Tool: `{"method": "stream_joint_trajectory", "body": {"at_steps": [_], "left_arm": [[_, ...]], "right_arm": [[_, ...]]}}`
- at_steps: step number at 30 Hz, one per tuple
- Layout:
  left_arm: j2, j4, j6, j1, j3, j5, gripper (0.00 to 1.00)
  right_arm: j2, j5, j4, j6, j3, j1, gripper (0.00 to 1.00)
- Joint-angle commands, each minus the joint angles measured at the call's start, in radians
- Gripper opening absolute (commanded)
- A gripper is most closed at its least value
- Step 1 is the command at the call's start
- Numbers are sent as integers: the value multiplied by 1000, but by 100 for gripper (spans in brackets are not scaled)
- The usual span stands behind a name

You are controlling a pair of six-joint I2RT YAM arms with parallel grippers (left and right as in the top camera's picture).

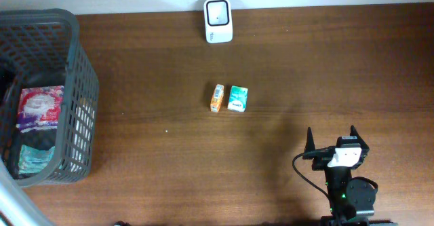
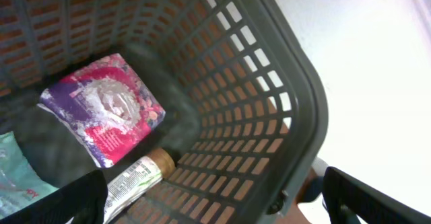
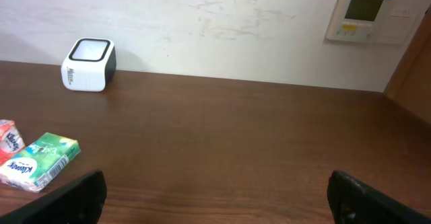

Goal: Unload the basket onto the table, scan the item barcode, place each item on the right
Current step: 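Reach into the basket and grasp the red-purple shower pack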

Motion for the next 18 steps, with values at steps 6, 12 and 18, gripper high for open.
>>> {"method": "stream_joint_trajectory", "body": {"at_steps": [6,12,18], "left_arm": [[217,90,-63,-140,3,-378,100],[387,50,-67,-140,3,-377,100],[527,-13,-94,-137,2,-380,97]], "right_arm": [[-7,16,-1,-5,-8,2,98],[-7,16,-1,-5,-8,2,98],[-7,16,-1,-5,-8,2,98]]}}
